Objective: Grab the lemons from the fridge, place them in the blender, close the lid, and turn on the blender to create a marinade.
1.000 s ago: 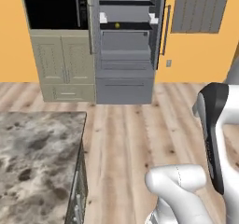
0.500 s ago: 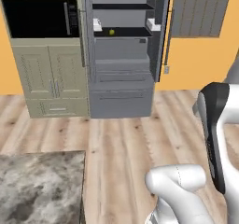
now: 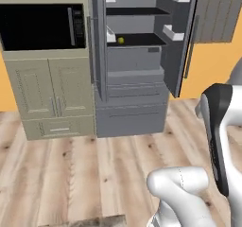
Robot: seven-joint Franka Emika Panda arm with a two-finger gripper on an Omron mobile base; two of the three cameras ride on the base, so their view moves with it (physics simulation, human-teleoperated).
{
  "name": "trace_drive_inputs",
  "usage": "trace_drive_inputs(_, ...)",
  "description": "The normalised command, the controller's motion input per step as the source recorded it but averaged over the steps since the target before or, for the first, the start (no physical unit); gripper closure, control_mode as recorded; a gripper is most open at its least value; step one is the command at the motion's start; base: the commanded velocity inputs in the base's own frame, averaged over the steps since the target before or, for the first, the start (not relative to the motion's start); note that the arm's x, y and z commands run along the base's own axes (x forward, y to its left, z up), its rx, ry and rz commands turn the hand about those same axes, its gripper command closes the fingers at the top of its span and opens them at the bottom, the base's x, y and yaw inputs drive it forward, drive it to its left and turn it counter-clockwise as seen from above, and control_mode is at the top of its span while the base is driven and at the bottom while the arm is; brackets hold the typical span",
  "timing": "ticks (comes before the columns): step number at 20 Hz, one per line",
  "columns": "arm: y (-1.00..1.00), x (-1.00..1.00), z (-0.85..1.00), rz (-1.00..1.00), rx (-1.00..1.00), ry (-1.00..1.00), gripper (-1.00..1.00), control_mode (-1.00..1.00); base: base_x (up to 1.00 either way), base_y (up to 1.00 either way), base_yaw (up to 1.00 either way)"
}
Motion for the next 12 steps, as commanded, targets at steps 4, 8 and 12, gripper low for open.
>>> trace_drive_inputs(4, 0.0, 0.0, 0.0, 0.0, 0.0, 0.0, -1.0, 1.0, 1.0, 0.54, -0.16)
trace_drive_inputs(8, 0.0, 0.0, 0.0, 0.0, 0.0, 0.0, -1.0, 1.0, 1.0, -0.13, -0.06)
trace_drive_inputs(12, 0.0, 0.0, 0.0, 0.0, 0.0, 0.0, -1.0, 1.0, 1.0, 0.01, -0.05)
